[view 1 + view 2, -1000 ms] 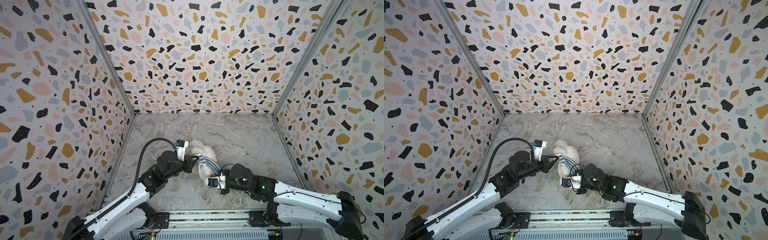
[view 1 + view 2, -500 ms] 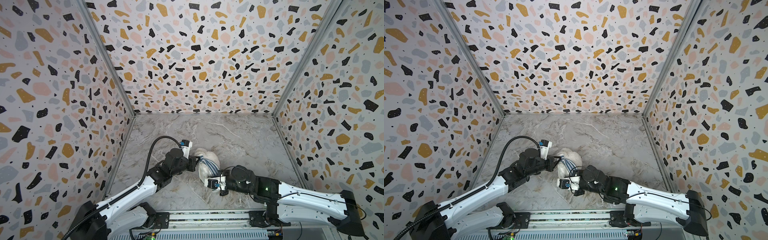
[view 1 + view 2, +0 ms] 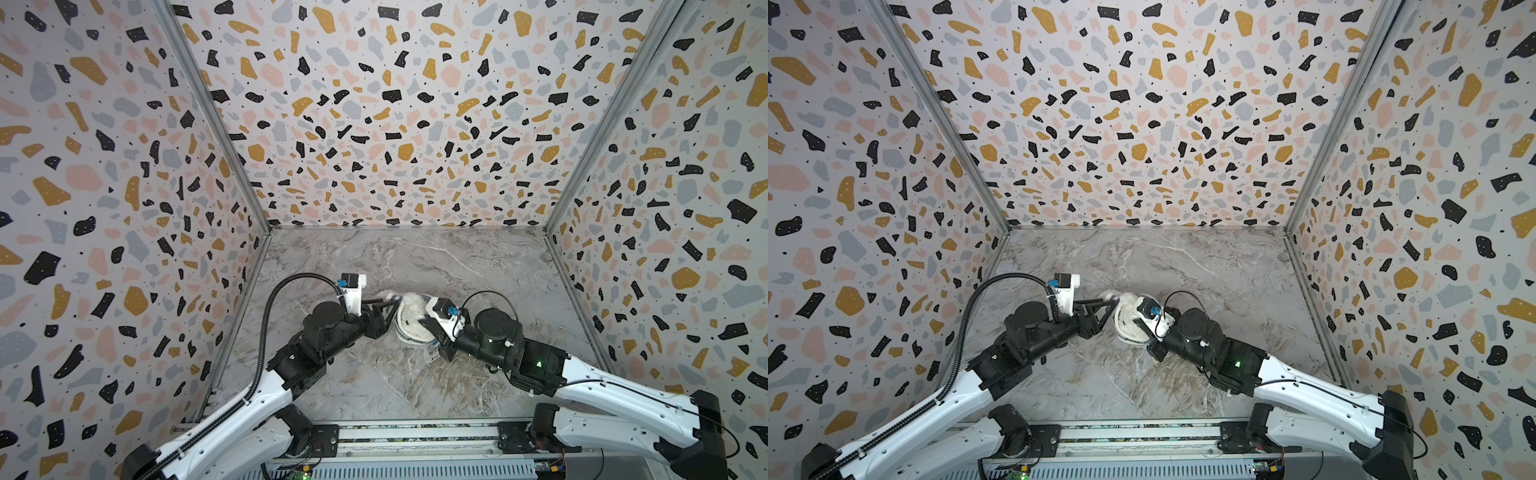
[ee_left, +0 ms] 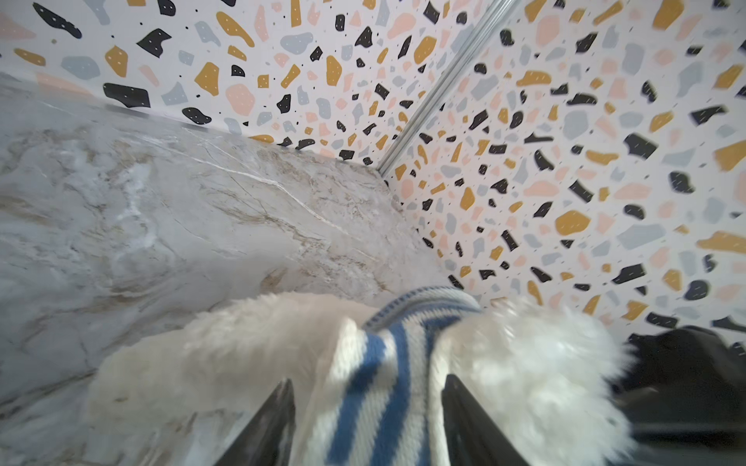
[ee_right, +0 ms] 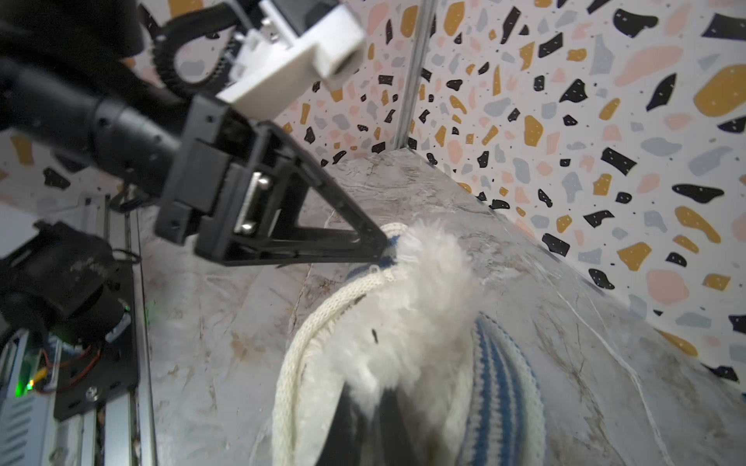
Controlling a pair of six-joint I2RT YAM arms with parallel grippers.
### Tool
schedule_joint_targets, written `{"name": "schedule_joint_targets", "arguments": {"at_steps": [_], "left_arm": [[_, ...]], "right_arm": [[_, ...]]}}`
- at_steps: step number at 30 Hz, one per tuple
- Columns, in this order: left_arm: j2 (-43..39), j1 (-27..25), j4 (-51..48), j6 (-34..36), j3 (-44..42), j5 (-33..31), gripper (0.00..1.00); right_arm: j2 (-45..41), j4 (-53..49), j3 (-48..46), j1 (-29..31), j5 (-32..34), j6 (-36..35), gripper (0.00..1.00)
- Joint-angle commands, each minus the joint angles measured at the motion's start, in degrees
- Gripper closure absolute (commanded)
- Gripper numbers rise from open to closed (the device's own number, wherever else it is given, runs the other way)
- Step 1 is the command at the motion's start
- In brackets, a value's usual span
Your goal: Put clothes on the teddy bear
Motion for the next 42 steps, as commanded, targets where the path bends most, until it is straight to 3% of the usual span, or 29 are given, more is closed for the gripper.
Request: {"name": "schedule_joint_targets", "arguments": {"at_steps": [1, 10, 17, 25, 34, 42], "left_arm": [[-4.9, -0.8, -0.8, -3.1, -3.3, -2.0, 0.30], [-11.1, -7.0, 5.4, -9.9, -10.5, -4.7, 0.21], [-2.3, -15.4, 22.1, -13.1, -13.6, -8.4, 0.25], [8.2, -17.8, 40.0, -21.8, -15.7, -10.5, 0.40], [13.9, -20.7, 42.6, -25.8, -14.0, -14.5, 0.49], [18.5, -22.5, 43.0, -27.2, -11.2, -14.6, 0.50]], "right_arm": [[1.6, 3.3, 3.7, -0.2, 5.5, 13.2, 1.00], [6.8, 3.7, 8.2, -2.5, 13.2, 31.1, 1.00], [8.7, 3.8, 7.6, -4.0, 16.4, 39.7, 1.00], [5.7, 6.1, 2.1, -3.9, 21.2, 46.0, 1.00], [4.6, 7.7, 0.0, -3.9, 22.9, 48.3, 1.00], [3.8, 7.9, -1.1, -3.9, 23.3, 49.0, 1.00]]}}
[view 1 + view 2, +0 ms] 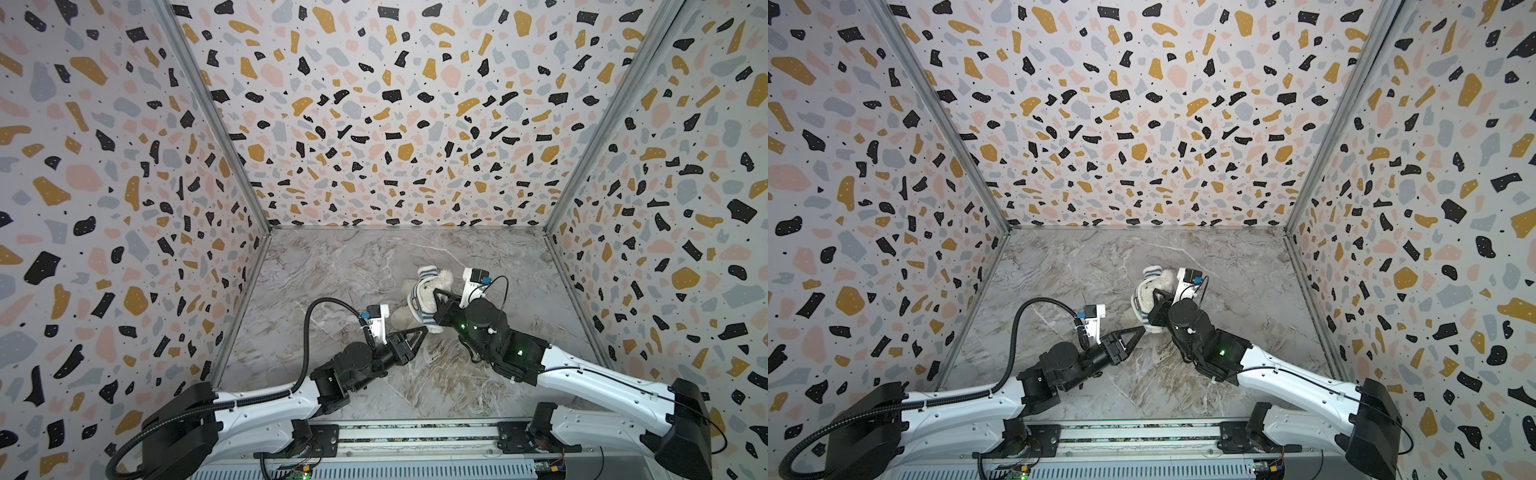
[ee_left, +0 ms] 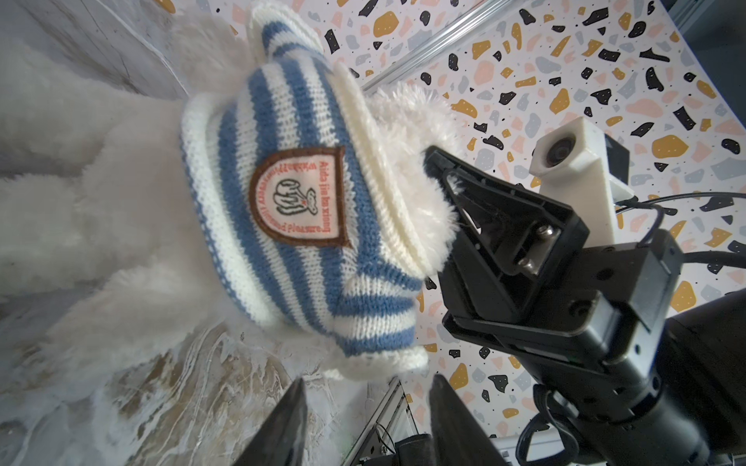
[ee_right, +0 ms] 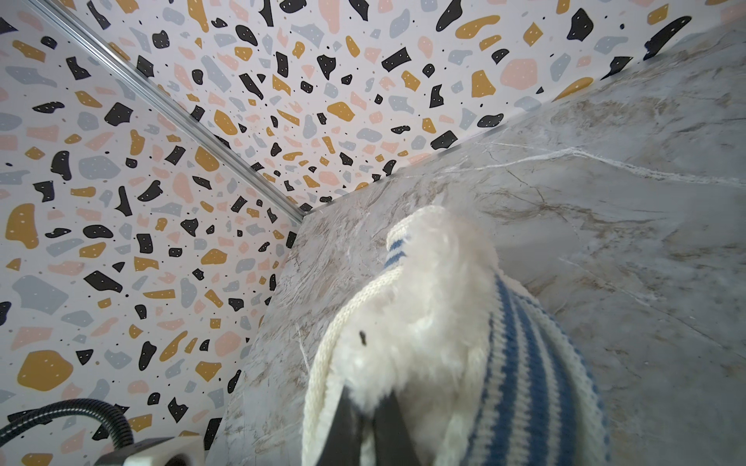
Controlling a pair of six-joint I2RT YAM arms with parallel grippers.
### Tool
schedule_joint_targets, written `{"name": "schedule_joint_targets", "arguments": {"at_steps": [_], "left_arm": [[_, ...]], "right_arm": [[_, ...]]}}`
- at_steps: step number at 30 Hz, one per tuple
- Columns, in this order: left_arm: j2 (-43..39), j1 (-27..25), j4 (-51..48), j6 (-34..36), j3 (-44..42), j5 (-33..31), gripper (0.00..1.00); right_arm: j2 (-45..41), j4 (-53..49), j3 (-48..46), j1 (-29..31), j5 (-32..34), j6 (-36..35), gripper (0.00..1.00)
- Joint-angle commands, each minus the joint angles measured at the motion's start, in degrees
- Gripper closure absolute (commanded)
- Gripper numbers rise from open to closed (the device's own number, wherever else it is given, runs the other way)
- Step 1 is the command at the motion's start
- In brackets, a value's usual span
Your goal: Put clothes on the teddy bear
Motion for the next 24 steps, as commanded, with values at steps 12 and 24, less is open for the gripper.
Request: {"name": "schedule_joint_targets", "arguments": {"at_steps": [12, 24], "left_arm": [[4.5, -0.9, 6.9, -2.5, 4.6, -2.1, 0.59], [4.5, -1.0, 5.0, -3.7, 3.4, -3.5, 0.98]], "right_arm": [[-2.9, 2.4, -1.1, 0.1, 0.7, 1.1, 1.00], [-3.5, 2.8, -1.4, 0.1, 0.9, 1.0, 1.00]]}}
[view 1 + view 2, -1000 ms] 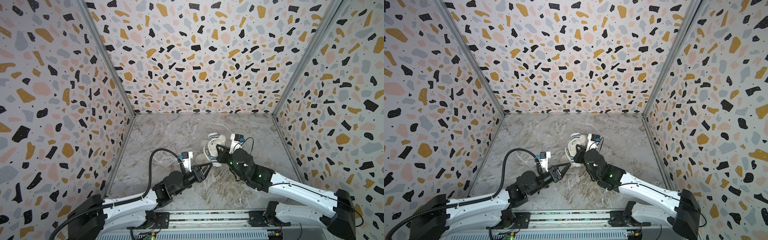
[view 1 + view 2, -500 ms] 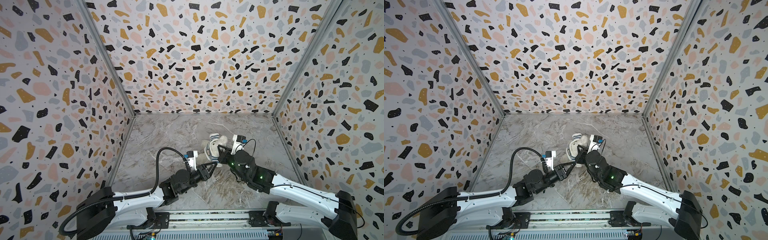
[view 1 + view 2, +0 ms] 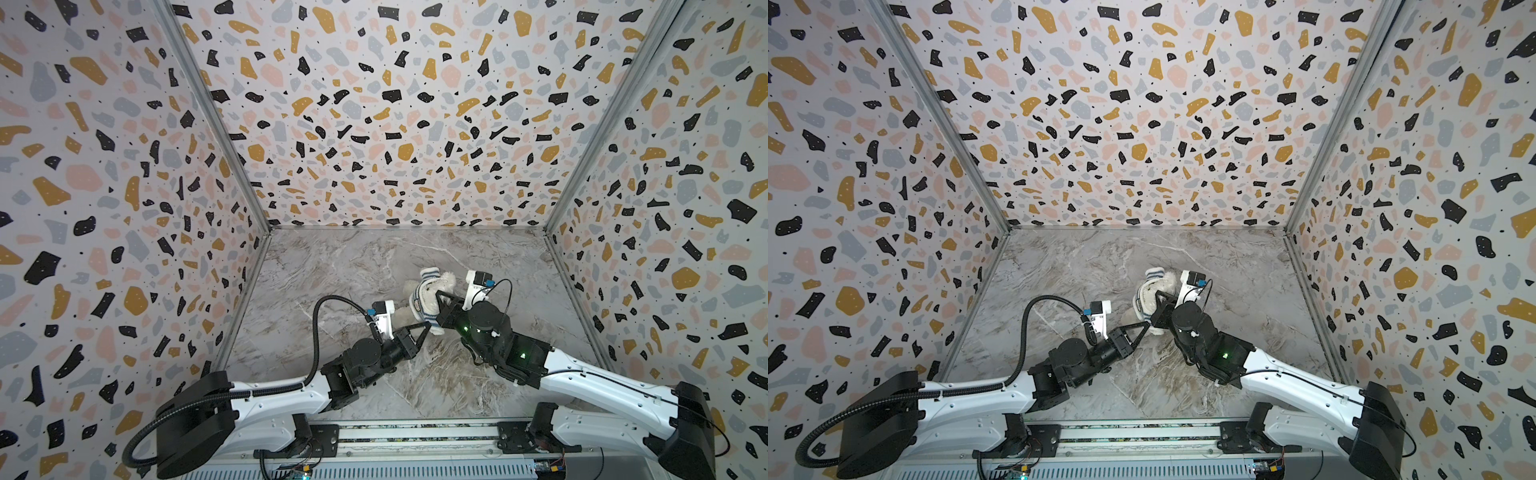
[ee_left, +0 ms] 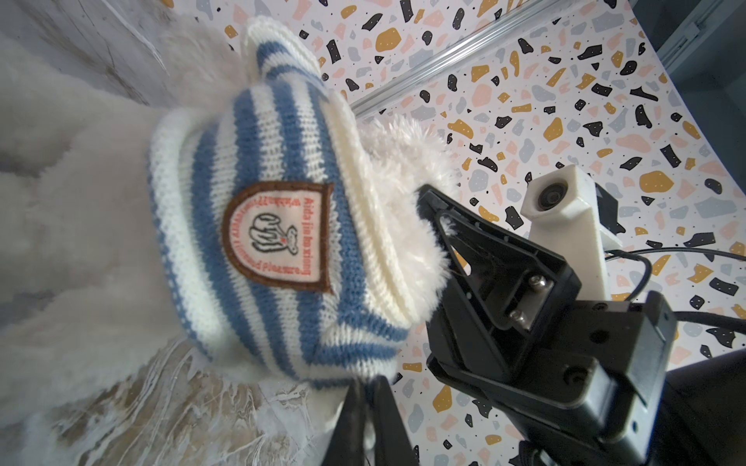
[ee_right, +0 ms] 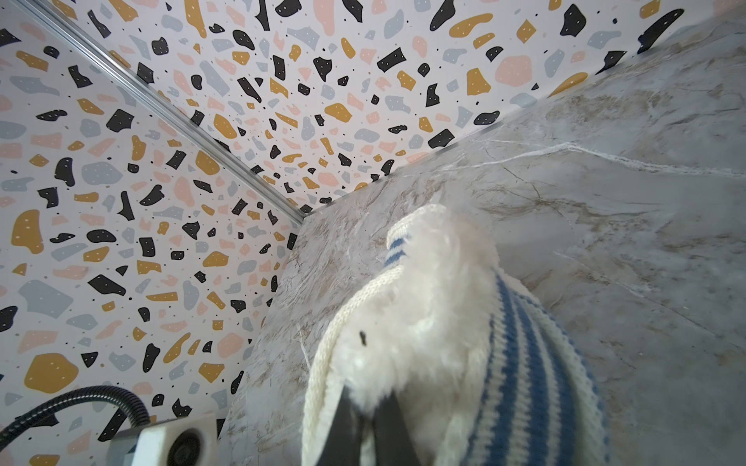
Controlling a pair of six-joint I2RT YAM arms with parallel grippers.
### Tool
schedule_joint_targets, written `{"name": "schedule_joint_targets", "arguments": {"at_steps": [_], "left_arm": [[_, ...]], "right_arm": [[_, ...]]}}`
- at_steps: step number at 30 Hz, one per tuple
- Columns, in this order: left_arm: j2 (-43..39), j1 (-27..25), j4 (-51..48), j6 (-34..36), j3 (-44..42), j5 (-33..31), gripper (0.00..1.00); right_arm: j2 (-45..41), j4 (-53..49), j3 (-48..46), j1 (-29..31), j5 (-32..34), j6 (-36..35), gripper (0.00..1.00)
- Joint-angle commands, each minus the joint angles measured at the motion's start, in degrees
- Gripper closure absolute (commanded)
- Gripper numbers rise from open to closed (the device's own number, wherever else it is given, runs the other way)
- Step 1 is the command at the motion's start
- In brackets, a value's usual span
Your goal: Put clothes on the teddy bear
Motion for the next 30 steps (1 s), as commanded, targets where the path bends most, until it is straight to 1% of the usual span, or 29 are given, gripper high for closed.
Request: {"name": "schedule_joint_targets", "arguments": {"at_steps": [1, 12, 20, 26, 30], "left_arm": [[-0.1, -0.2, 1.2, 0.1, 0.2, -0.8, 1.00], [0.3, -0.2, -2.3, 2.3, -5.3, 2.1, 1.00], [5.2, -0.2, -4.3, 4.5, -7.4, 0.3, 1.00], [10.1, 0.1, -0.4, 3.6, -10.1, -0.6, 1.00], [11.3, 1.1, 0.5, 3.5, -11.5, -1.2, 1.00]], "right_arm": [[-2.1, 2.4, 0.2, 0.1, 0.8, 0.1, 1.00], [-3.2, 1.9, -0.5, 0.0, 1.4, 0.9, 1.00], [-4.2, 1.8, -0.6, 0.0, 1.0, 1.7, 1.00], [-4.8, 1.3, -0.4, 0.0, 0.5, 1.8, 1.00], [-5.5, 1.3, -0.3, -0.1, -1.2, 2.2, 1.00]]}}
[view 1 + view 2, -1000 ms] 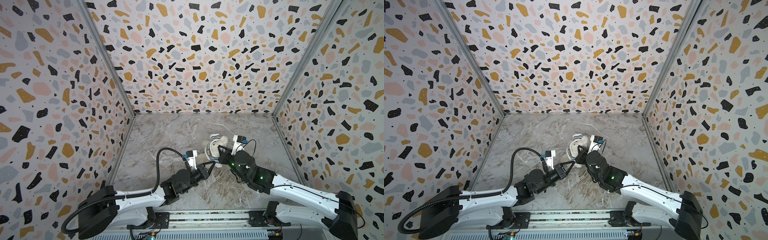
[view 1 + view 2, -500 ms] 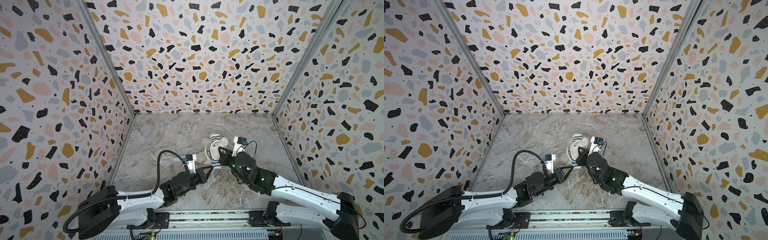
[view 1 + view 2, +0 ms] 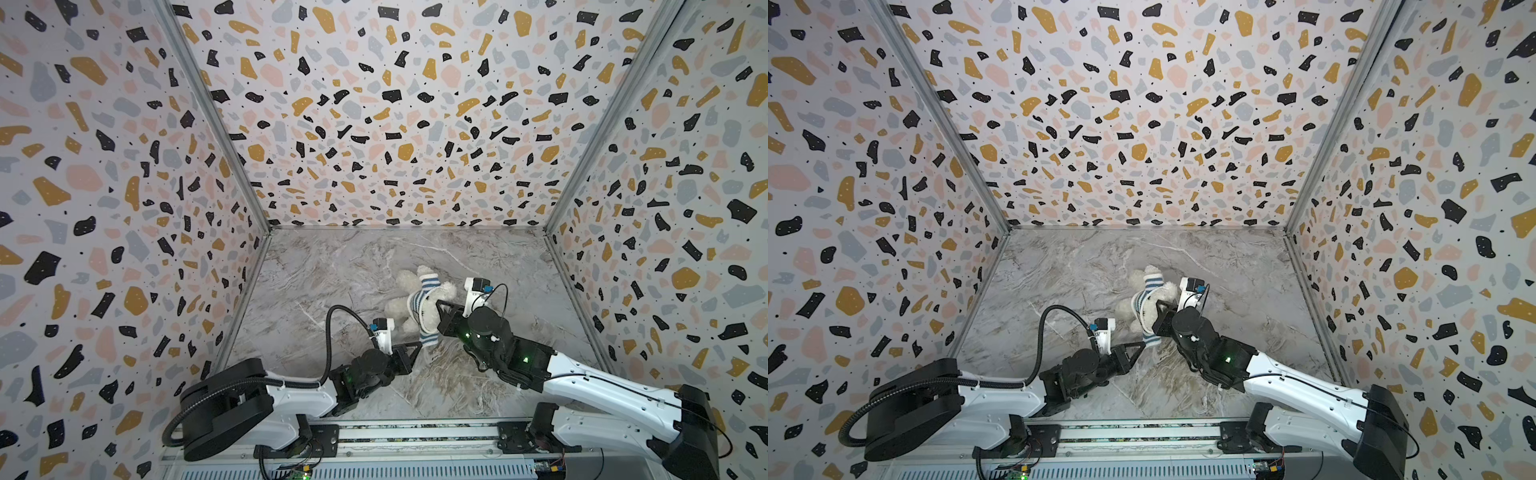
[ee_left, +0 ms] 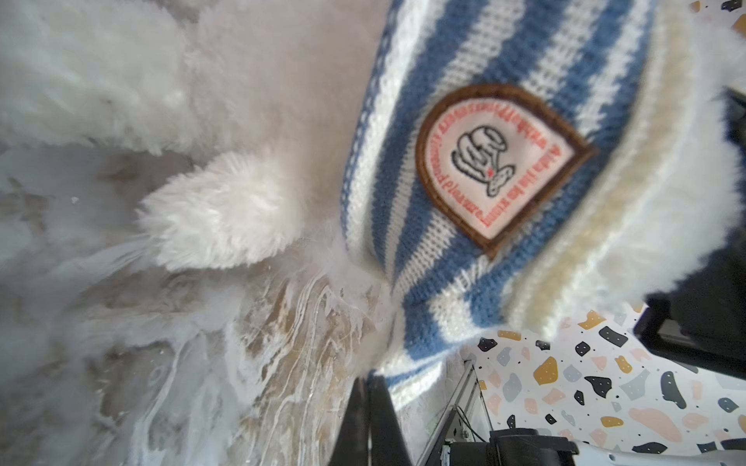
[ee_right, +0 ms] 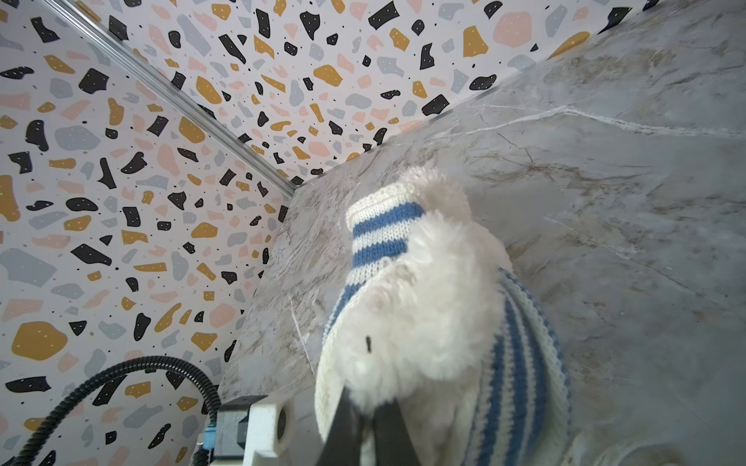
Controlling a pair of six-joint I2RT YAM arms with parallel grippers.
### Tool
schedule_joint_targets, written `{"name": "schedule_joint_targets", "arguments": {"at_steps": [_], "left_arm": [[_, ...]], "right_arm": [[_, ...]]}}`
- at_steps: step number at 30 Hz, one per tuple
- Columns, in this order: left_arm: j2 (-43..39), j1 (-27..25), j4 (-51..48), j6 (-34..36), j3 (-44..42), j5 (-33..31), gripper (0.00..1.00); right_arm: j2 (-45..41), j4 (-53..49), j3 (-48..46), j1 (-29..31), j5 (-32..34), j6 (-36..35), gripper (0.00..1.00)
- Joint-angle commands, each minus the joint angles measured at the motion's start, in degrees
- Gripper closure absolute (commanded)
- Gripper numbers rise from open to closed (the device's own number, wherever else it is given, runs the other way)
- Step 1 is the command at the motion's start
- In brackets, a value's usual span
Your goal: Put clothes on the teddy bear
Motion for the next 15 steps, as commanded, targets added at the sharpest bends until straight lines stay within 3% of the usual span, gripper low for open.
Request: {"name": "schedule_joint_targets", "arguments": {"at_steps": [1, 9, 15], "left_arm": [[1.5, 1.1, -4.3, 0.9, -3.1, -1.5, 1.00], [-1.2, 6.1, -9.1, 4.5, -5.1, -1.6, 1.00], [-4.8, 8.4, -14.0, 7.1, -5.2, -2.4, 1.00]], "right_arm": [[-3.9, 5.5, 1.6, -0.5, 0.9, 0.7, 1.00], [-7.6, 3.1, 1.3, -2.1, -4.0, 2.4, 1.00], [-9.3, 4.0, 0.2, -4.8, -11.3, 3.4, 1.00]]}}
